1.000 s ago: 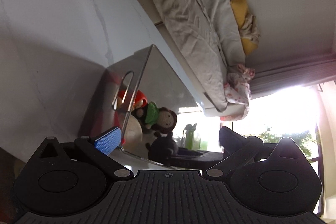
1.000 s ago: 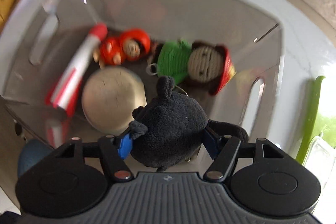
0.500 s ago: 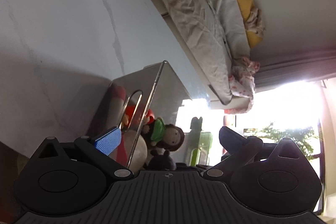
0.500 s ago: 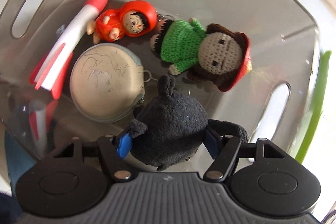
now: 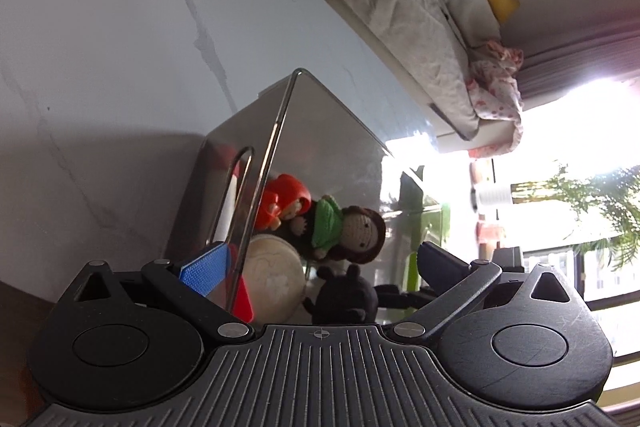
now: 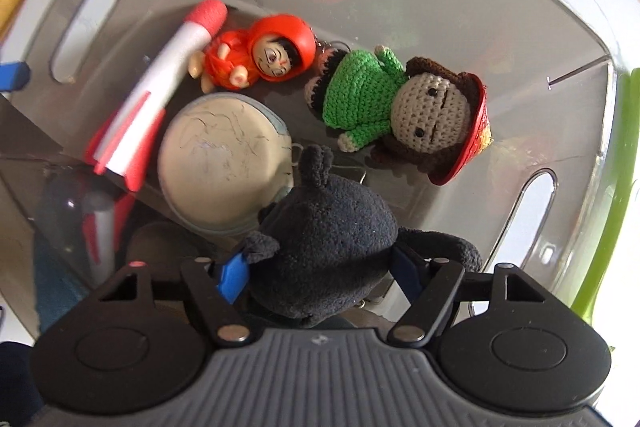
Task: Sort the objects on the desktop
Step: 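Lift the black plush cat with the right tool over the bin, then lower the black cat into the bin and open the right tool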
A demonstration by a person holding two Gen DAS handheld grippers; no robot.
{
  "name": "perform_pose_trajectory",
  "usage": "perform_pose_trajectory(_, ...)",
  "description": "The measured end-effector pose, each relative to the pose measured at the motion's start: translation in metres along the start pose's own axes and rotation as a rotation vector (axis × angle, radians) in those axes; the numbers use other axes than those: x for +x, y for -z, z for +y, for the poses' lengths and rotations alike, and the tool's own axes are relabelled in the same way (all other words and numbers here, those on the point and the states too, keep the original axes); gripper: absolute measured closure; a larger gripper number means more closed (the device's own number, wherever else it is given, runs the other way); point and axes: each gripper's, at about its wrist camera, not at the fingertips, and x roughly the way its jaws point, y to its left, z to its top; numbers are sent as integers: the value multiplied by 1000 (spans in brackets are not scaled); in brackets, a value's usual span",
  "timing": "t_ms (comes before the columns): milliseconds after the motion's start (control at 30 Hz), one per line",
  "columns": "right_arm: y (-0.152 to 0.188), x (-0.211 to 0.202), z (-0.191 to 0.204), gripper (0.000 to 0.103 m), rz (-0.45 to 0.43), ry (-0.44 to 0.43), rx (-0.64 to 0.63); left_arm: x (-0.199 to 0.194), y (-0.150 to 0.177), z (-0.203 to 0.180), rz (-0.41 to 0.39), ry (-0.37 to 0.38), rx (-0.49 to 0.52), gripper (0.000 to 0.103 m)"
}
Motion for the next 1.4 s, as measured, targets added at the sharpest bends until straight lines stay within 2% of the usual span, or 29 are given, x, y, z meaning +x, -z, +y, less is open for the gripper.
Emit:
perform_pose_trajectory(67,1,-6,-1,28,-3,-14,13,-2,0,1,-4,6,-6,0)
perform_pose_trajectory(133,-1,-8,2,27,5,10,-3,-2,0,1,0,12,-6,0)
perform_pose_trajectory(233,-11,5,15,26,53,126,-92,-3,2,3,2,26,-6,0)
perform_pose_trajectory(300,-19,31,29,26,65,217,-168,-5,3,6,2,40,-9,0)
perform_pose_trajectory(367,-26,31,34,23,63,252,-209,-8,3,9,4,54,-12,0)
perform_pose_trajectory(467,-33,15,33,22,48,256,-188,-11,0,16,-2,63,-24,0)
perform_pose_trajectory(567,-40,8,21,22,64,200,-88,-11,-2,23,-9,74,-45,0)
perform_pose_trajectory(600,-40,8,17,24,72,182,-58,-11,-2,26,-10,79,-53,0)
perform_pose_trajectory(733,-38,26,13,49,124,175,-8,-9,0,31,1,93,-72,0)
perform_pose_trajectory(833,-36,50,19,50,160,198,-31,-11,1,31,5,86,-63,0)
perform_pose_trajectory(900,-33,60,22,55,159,213,-53,-14,1,32,-3,82,-66,0)
perform_pose_trajectory(1000,-30,59,29,59,105,244,-96,-18,0,33,-19,74,-74,0)
perform_pose_trajectory(1067,-28,53,38,63,54,320,-159,-17,-1,32,-20,71,-76,0)
perform_pose_trajectory(1133,-26,50,44,63,25,377,-208,-14,-1,30,-13,70,-72,0)
perform_pose_trajectory(1233,-25,53,37,60,62,322,-168,-8,1,24,10,67,-54,0)
perform_pose_trajectory(1300,-22,53,34,53,50,328,-165,-4,2,21,24,64,-44,0)
perform_pose_trajectory(1333,-21,52,31,43,45,323,-157,-2,3,20,27,63,-43,0)
perform_pose_trajectory(1400,-21,43,25,39,15,283,-124,-1,3,18,30,65,-40,0)
